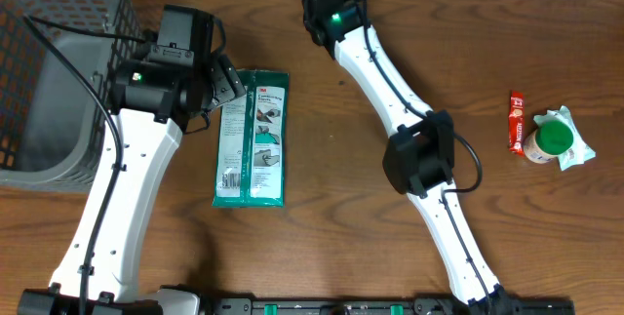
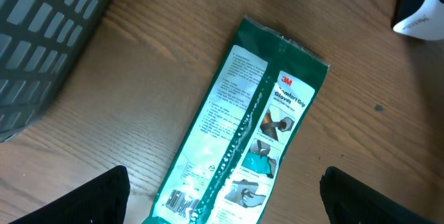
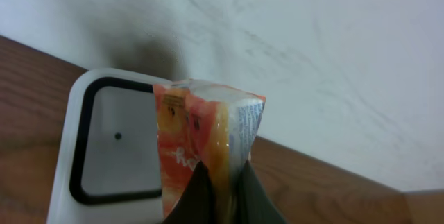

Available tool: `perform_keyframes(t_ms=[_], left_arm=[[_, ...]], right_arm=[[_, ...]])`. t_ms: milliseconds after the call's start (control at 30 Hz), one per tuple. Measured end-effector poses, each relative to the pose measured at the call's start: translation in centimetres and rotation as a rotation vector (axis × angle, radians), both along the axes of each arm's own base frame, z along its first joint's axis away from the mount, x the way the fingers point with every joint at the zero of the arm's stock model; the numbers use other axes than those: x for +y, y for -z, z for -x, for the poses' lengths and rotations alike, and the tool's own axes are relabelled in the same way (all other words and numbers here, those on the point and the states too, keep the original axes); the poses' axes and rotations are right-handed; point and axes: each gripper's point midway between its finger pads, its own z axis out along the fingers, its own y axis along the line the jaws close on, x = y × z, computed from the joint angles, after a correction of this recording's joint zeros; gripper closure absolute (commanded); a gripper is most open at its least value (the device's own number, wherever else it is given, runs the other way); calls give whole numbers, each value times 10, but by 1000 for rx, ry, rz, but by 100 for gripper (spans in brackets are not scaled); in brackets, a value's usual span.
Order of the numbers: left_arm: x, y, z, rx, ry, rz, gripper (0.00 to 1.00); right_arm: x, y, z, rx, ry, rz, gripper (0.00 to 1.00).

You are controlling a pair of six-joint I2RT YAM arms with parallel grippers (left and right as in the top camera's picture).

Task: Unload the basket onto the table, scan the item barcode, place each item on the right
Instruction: 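Hold the orange box in front of the white scanner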

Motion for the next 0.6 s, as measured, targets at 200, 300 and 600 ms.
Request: perform_keyframes(t_ms=[200, 300, 600], left_arm=[[0, 0, 0, 0, 0, 0, 12], [0, 0, 0, 0, 0, 0, 12], [0, 0, 0, 0, 0, 0, 12]], right_arm=[[3, 12, -7, 6, -41, 95, 99], [3, 12, -8, 11, -52, 119, 99], [2, 41, -2, 92, -86, 185, 99]])
